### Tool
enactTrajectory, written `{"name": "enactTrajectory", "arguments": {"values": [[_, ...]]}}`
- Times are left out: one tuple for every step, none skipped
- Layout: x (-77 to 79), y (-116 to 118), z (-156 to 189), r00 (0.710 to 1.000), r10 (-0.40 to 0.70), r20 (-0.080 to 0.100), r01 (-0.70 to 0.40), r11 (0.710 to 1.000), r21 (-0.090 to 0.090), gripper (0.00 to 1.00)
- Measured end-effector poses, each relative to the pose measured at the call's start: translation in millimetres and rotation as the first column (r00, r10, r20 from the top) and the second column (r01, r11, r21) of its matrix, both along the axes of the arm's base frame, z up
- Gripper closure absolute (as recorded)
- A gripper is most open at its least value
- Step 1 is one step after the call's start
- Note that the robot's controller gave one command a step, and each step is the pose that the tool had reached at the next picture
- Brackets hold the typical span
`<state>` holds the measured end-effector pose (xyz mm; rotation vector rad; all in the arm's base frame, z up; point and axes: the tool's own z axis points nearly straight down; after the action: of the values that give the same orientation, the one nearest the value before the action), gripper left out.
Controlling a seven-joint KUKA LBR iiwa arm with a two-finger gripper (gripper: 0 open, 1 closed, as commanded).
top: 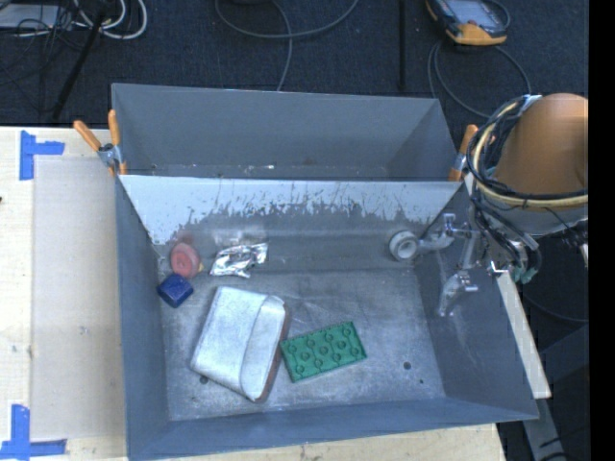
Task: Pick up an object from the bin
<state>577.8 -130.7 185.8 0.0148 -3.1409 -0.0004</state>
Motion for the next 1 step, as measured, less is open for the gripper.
{"name": "enactTrajectory", "arguments": {"values": [[-76.3, 106.5, -112.7, 1.000, 0.014, 0.003, -0.014, 1.000, 0.001, 0.00]]}}
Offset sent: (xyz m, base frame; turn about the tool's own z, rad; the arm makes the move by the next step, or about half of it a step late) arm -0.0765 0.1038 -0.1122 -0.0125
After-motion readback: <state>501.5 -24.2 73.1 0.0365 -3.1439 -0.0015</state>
